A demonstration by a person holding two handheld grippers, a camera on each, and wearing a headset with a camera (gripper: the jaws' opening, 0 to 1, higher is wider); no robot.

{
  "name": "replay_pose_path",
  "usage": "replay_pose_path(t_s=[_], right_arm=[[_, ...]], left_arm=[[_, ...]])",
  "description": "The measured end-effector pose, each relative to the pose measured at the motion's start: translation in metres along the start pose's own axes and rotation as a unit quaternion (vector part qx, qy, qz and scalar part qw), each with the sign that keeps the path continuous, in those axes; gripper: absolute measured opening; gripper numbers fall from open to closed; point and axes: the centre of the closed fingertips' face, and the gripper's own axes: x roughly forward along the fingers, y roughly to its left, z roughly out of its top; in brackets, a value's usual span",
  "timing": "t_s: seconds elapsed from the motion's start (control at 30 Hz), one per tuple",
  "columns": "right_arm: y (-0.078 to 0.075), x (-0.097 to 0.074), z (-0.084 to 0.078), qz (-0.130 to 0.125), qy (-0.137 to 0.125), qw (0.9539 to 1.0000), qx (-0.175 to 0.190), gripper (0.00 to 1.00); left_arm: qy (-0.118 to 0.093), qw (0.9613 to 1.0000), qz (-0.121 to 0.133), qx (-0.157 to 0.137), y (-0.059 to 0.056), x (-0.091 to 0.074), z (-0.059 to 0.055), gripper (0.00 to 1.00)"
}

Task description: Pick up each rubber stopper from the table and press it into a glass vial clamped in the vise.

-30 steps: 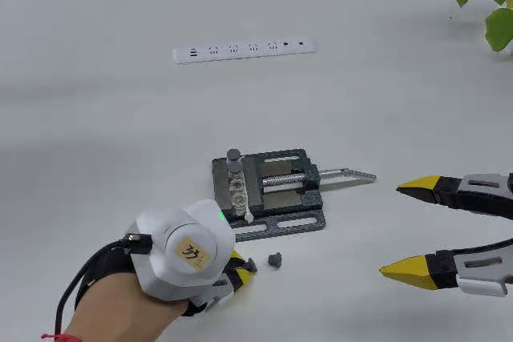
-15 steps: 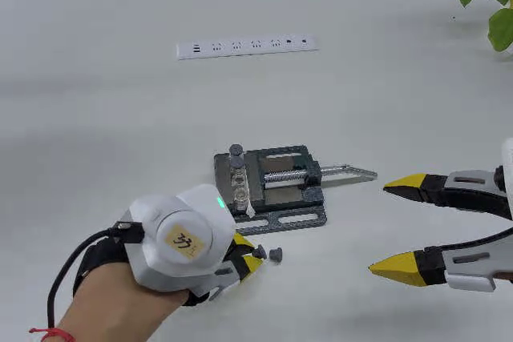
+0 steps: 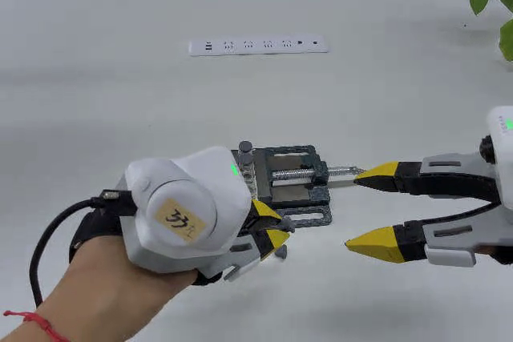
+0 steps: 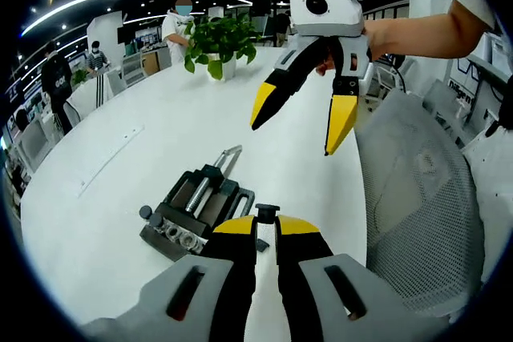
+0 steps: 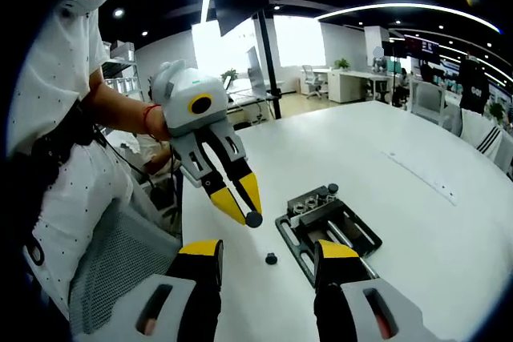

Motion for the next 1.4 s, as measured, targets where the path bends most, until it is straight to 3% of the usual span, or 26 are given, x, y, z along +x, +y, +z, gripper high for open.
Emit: replay_pose_path(t_s=[0.27,0.53,1.4], right_arm=[[0.016,0.01,0.016,0.045,0.011,0.9987,-0.023,0.29],[0.026,0.015,0.019,0.08,0.02,0.9963,-0.027,0.18],[0.031,0.019,0.023,0.094,0.03,0.9944,-0.04,0.07]], left_arm=[[-0.019,0.9996,-0.007,0.018,-0.007,-0.006,0.014,0.05],[-0.031,0.999,-0.012,0.029,-0.012,-0.013,0.024,0.05],[-0.044,0.9984,-0.015,0.034,-0.017,-0.016,0.035,0.05]])
